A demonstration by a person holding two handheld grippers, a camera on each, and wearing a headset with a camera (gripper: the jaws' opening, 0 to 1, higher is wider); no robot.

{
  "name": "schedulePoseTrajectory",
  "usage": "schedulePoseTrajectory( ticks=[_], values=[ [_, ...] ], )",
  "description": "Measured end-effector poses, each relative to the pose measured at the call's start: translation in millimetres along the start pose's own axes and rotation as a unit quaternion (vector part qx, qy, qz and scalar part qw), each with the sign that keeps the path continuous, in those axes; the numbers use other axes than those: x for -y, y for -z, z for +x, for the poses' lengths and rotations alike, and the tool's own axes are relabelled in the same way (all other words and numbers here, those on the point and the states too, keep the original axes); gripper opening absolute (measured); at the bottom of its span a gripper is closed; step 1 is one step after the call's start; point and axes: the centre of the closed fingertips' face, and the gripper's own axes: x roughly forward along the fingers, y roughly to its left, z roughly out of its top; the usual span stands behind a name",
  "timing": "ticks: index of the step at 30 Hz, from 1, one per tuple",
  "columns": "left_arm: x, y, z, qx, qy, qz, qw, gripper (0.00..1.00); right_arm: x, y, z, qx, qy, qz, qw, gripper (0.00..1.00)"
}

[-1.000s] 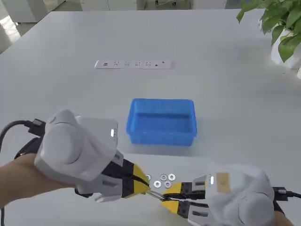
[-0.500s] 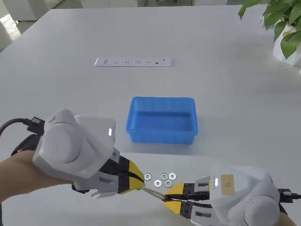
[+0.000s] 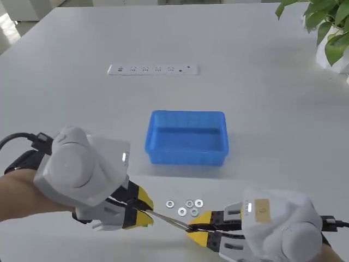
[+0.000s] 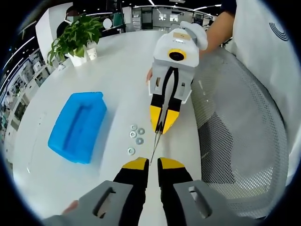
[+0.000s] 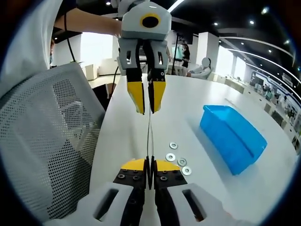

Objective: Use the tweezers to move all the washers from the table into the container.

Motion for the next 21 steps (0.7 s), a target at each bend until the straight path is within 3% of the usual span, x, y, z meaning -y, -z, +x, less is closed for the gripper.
schedulePoseTrajectory(
  ticks=[5,10,14,15,20,21],
  values=[
    [0.4,-8.4,-1.3,0.017,0.001,0.0,0.9999,0.07,0.4,1.5,-1.8,0.0,0.0,0.002,1.0,0.05],
    [8.7,-12.5,-3.5,0.017,0.013,0.016,0.9996,0.06,-2.1,1.0,-2.9,-0.001,-0.005,-0.003,1.0,0.05],
    [13.4,-28.9,-11.3,0.049,0.015,0.016,0.9986,0.06,-4.4,-2.4,-7.9,0.006,-0.007,-0.003,1.0,0.05],
    [13.8,-36.5,-13.4,0.063,0.009,0.029,0.9975,0.06,-4.1,-3.2,-9.1,0.007,-0.006,-0.003,1.0,0.05],
    [21.9,-49.7,-13.4,0.09,0.019,0.055,0.9942,0.06,-6.3,-3.5,-11.6,0.004,-0.005,-0.015,0.9999,0.05],
    [21.0,-54.3,-13.5,0.103,0.015,0.074,0.9919,0.06,-5.6,-3.6,-12.6,0.004,-0.005,-0.015,0.9999,0.05]
  ],
)
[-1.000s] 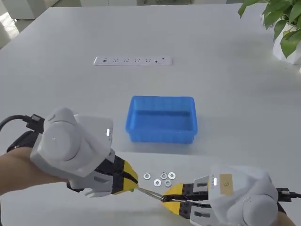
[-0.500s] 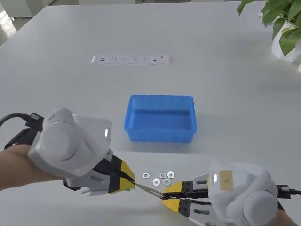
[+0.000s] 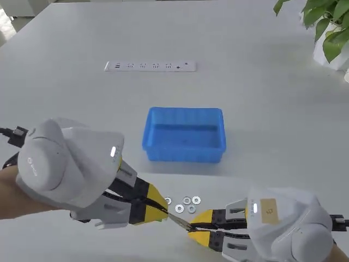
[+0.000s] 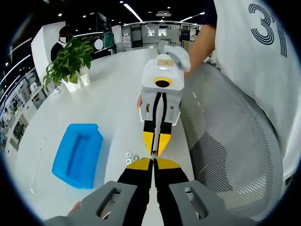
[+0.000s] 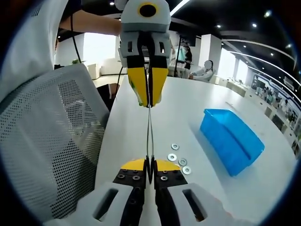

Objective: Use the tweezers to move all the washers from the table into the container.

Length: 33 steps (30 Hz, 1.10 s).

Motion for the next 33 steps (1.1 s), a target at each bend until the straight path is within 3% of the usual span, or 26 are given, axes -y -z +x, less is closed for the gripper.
schedulePoseTrajectory(
  ticks=[6,11,18,24,33],
  values=[
    [-2.6,-13.6,5.8,0.042,-0.001,-0.021,0.9989,0.06,2.2,1.4,-5.7,0.001,-0.003,0.001,1.0,0.06],
    [-3.9,-30.6,16.1,0.091,-0.001,-0.035,0.9953,0.06,3.0,4.2,-11.9,-0.003,-0.015,-0.006,0.9999,0.06],
    [-3.2,-41.5,25.5,0.129,0.003,-0.043,0.9907,0.05,1.6,6.6,-16.1,-0.008,-0.033,-0.01,0.9994,0.06],
    [-5.8,-42.6,26.1,0.143,0.003,-0.057,0.9881,0.05,2.1,6.8,-16.1,-0.011,-0.04,-0.003,0.9991,0.07],
    [-5.4,-44.8,23.5,0.145,0.004,-0.068,0.987,0.05,1.9,2.5,-11.5,-0.012,-0.045,-0.013,0.9988,0.1]
  ],
)
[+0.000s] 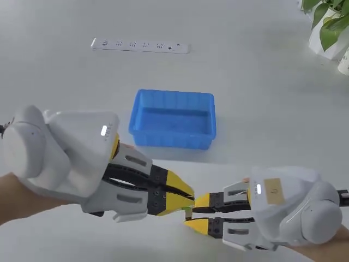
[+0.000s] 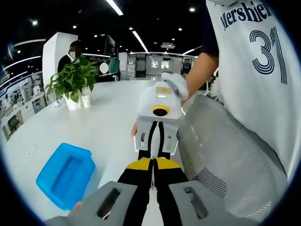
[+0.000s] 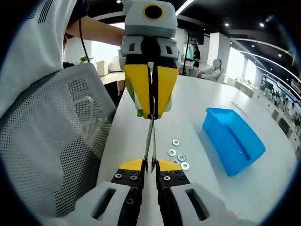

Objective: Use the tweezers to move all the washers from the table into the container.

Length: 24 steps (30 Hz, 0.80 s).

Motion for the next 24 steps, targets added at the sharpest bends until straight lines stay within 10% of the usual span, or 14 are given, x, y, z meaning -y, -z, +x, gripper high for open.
schedulePoseTrajectory(
  ticks=[24],
  values=[
    [-33.2,0.7,-18.5,0.009,-0.044,-0.004,0.999,0.05,34.7,-12.2,7.4,0.009,0.058,0.0,0.9983,0.11]
  ],
)
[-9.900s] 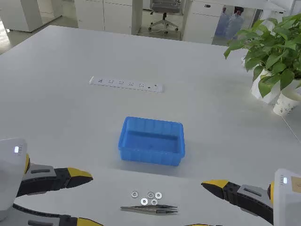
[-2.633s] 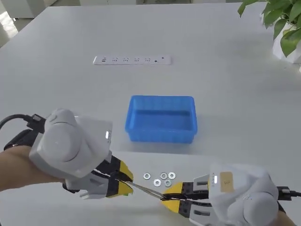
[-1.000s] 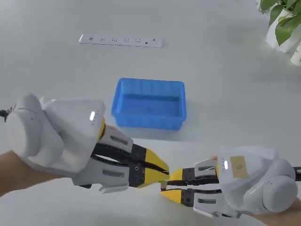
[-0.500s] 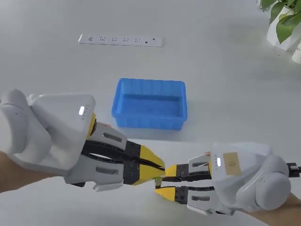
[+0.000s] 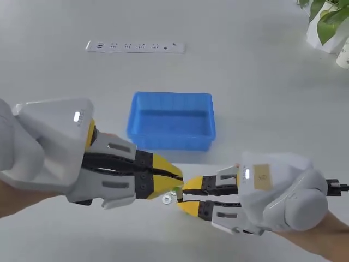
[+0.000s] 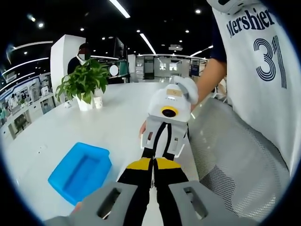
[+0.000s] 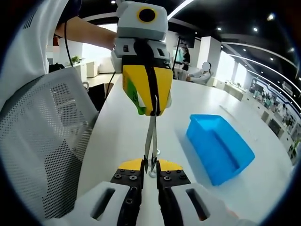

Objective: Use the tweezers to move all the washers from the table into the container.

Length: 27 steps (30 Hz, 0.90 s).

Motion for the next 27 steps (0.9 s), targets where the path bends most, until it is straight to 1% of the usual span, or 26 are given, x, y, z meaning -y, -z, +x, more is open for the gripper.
schedulePoseTrajectory(
  ticks=[2,4,9,10,12,14,27],
  values=[
    [-0.8,0.4,0.3,0.0,0.0,-0.007,1.0,0.05,0.9,0.3,0.7,0.001,0.001,0.004,1.0,0.11],
    [-1.6,0.4,0.5,0.002,0.0,-0.005,1.0,0.05,1.5,0.5,1.5,0.002,0.001,0.011,0.9999,0.11],
    [-4.5,2.1,0.6,0.003,-0.004,-0.003,1.0,0.05,5.4,1.7,2.7,0.002,0.005,0.013,0.9999,0.11],
    [-5.4,2.3,0.9,0.006,-0.004,-0.008,0.9999,0.05,5.9,2.0,2.7,0.002,0.005,0.016,0.9999,0.11],
    [-6.0,5.5,2.2,0.003,-0.004,-0.009,0.9999,0.05,6.0,3.8,2.9,0.001,0.003,0.021,0.9998,0.11],
    [-4.6,7.5,3.2,-0.001,-0.001,-0.008,1.0,0.05,5.1,6.5,3.0,-0.005,0.001,0.02,0.9998,0.11],
    [-3.3,7.9,2.8,-0.001,-0.004,-0.011,0.9999,0.05,2.3,6.6,4.7,-0.002,-0.003,0.027,0.9996,0.11]
  ],
)
